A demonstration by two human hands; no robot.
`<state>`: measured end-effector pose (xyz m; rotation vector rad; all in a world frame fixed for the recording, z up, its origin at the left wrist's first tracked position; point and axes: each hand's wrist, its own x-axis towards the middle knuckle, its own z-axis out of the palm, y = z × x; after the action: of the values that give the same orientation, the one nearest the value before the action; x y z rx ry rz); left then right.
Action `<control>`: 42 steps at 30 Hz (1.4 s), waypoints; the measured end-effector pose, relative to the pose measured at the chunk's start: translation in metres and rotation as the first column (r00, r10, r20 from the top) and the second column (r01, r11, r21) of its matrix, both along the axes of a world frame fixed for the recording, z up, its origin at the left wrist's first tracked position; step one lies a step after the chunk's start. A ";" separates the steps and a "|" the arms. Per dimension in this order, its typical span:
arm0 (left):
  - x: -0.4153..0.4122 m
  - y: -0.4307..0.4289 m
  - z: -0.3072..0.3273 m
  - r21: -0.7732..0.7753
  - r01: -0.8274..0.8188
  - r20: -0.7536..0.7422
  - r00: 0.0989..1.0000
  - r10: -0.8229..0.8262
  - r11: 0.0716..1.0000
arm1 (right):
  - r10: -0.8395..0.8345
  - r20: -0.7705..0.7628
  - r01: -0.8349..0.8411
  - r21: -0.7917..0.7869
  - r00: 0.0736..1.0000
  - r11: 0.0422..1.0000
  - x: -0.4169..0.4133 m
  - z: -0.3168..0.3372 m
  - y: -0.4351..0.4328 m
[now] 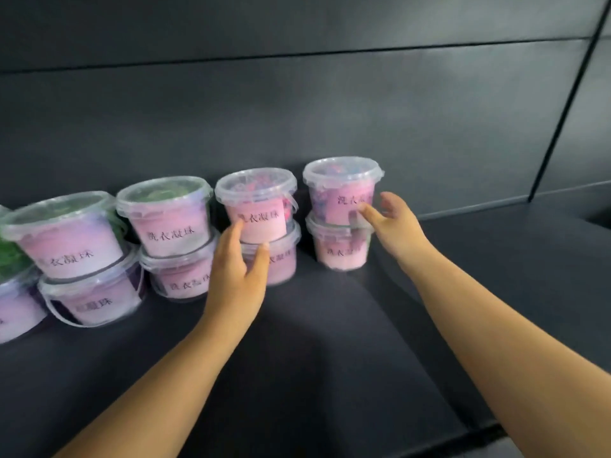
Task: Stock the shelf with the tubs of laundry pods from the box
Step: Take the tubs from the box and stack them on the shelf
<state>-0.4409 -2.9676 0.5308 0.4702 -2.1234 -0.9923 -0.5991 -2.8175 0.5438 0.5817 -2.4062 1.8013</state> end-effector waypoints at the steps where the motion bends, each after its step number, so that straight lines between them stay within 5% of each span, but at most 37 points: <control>1: 0.004 0.006 0.003 0.044 0.022 0.001 1.000 -0.022 0.999 | -0.009 -0.008 0.009 0.014 1.000 1.000 0.008 0.001 0.007; 9: 0.003 0.117 0.024 0.058 0.440 0.241 0.865 -0.440 0.896 | 0.116 -0.168 -0.058 0.314 0.979 0.948 0.083 0.014 0.134; 16: 0.002 0.296 -0.002 -0.072 0.682 0.326 0.705 -0.629 0.727 | -0.072 -0.135 0.130 0.495 0.988 0.859 0.154 -0.017 0.354; 21: 0.010 0.429 -0.055 -0.048 0.807 0.494 0.531 -0.688 0.589 | -0.363 -0.017 0.303 0.586 0.932 0.752 0.202 -0.067 0.506; 27: 0.016 0.503 -0.148 0.094 0.854 0.696 0.311 -0.647 0.512 | -0.579 0.204 0.297 0.699 0.789 0.651 0.247 -0.152 0.603; 42: -0.064 0.537 -0.369 0.482 0.584 0.869 -0.223 -0.442 0.653 | -0.661 0.687 0.179 0.641 0.301 0.747 0.226 -0.337 0.623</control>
<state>-0.5048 -2.4303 0.1616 0.0418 -3.9845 -1.0546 -0.3731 -2.1942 0.2072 -1.3971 -3.1087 1.3844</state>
